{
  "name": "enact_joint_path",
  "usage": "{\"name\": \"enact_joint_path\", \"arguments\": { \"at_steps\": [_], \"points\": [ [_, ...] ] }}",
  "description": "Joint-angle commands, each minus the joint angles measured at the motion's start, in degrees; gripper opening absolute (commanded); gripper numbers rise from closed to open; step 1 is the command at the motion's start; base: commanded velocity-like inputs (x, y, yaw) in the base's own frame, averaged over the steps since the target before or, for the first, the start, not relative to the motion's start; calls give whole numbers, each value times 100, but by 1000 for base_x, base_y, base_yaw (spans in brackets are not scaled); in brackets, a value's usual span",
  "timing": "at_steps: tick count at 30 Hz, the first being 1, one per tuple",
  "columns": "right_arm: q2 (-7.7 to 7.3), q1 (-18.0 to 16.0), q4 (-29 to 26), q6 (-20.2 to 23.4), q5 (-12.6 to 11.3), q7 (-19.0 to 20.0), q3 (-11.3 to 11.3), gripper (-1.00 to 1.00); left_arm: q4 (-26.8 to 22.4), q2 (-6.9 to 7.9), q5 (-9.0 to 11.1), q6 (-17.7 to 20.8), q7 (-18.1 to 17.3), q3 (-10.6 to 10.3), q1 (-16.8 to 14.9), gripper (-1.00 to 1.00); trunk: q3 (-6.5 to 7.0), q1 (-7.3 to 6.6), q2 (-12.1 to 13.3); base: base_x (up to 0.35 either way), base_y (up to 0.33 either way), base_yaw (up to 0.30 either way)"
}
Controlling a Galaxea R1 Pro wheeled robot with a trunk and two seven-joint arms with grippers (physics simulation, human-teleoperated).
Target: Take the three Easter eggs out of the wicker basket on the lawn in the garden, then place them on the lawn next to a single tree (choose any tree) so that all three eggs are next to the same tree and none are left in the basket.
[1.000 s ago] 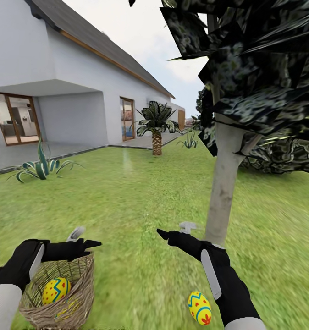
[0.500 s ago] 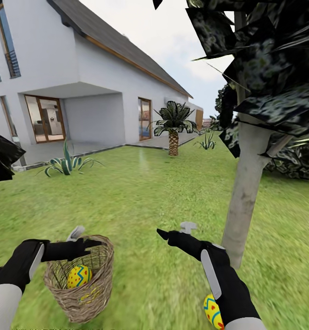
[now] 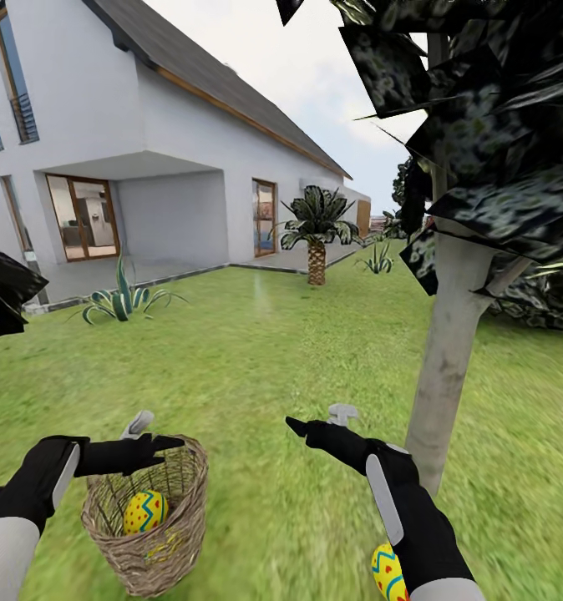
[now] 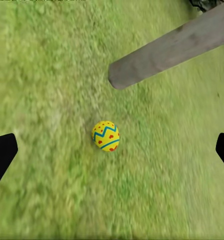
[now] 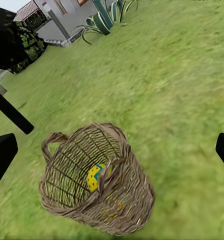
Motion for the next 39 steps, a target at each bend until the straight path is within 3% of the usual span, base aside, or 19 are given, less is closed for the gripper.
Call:
{"name": "enact_joint_path", "arguments": {
  "at_steps": [1,8,24,33,39],
  "points": [
    [6,-4,-4,46,-29,15,-19,100,-1,-2,-29,42,-35,15,-4,100,12,-23,38,0,0,0],
    [6,-4,-4,44,-32,11,-12,100,-1,-2,-29,42,-35,14,-4,100,137,-177,319,0,0,72],
    [6,-4,-4,44,-14,6,-10,100,-1,11,-29,42,-42,23,-4,100,137,-177,319,-11,9,278],
    [6,-4,-4,44,-18,6,-10,100,-1,15,-29,39,-35,23,-4,100,137,-177,319,-182,210,283],
    [6,-4,-4,44,-22,13,-10,100,-1,15,-29,39,-34,23,-4,100,137,-177,319,-183,241,83]
  ]
}}
